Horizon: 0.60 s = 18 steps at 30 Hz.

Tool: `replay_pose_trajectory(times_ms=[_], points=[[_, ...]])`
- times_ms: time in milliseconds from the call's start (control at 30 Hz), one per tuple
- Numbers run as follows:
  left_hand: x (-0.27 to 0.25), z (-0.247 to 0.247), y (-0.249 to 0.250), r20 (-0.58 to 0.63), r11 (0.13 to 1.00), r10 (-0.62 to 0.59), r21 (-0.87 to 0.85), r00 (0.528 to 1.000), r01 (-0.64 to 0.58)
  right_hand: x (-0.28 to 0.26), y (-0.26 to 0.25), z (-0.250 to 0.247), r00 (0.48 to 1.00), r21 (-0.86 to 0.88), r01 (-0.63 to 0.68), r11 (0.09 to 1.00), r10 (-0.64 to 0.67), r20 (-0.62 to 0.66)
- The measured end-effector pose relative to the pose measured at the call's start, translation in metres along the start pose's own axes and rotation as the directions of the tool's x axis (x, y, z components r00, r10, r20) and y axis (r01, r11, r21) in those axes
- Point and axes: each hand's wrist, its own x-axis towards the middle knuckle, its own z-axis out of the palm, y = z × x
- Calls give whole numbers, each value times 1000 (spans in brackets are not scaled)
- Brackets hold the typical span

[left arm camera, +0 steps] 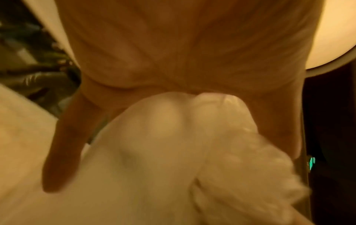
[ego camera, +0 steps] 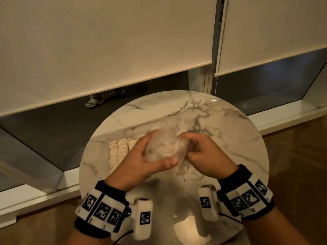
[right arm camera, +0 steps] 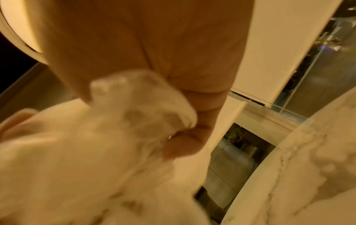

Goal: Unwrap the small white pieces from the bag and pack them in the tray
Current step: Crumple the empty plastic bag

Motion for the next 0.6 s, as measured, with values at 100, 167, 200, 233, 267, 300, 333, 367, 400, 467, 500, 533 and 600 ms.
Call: replay_pose_trajectory(times_ms=[100, 167, 200, 233, 267, 300, 333, 367, 400, 467, 500, 533, 600], points=[[6, 22, -10, 4, 995, -5, -102, 1000, 6, 1, 4, 14, 983, -92, 9, 996, -26, -183], [10, 31, -17, -68, 984, -21, -179, 997, 8, -1, 5, 23, 965, -111, -23, 994, -7, -262], [12, 34, -18, -112, 977, -25, -213, 993, 0, -2, 4, 27, 966, -70, -26, 997, 7, -258], [13, 35, -20, -158, 973, -26, -232, 987, -12, -2, 4, 29, 975, -9, -21, 1000, 18, -221], [14, 35, -21, -197, 971, -24, -238, 980, -24, -4, 2, 31, 986, 55, -9, 998, 18, -165], [15, 34, -22, -228, 971, -20, -238, 973, -36, -4, 1, 31, 994, 111, 0, 994, 12, -109], [15, 33, -23, -254, 969, -17, -241, 967, -46, -5, 1, 31, 998, 166, 2, 986, 8, -59], [15, 31, -24, -275, 967, -14, -248, 961, -57, -5, 0, 29, 1000, 211, 0, 978, 5, -24], [14, 30, -24, -289, 964, -9, -256, 957, -68, -6, -1, 28, 1000, 225, 0, 974, 4, -21], [14, 29, -25, -313, 961, -6, -266, 950, -82, -8, -1, 24, 994, 161, 52, 986, -35, -107], [14, 29, -26, -327, 956, -14, -281, 945, -83, -8, 2, 20, 980, 57, 75, 996, -64, -188], [13, 29, -26, -332, 944, -27, -319, 943, -86, -8, 6, 17, 962, -75, 77, 994, -94, -255], [14, 32, -21, -295, 889, -68, -452, 953, -77, -9, 12, 10, 947, -178, 58, 982, -111, -302]])
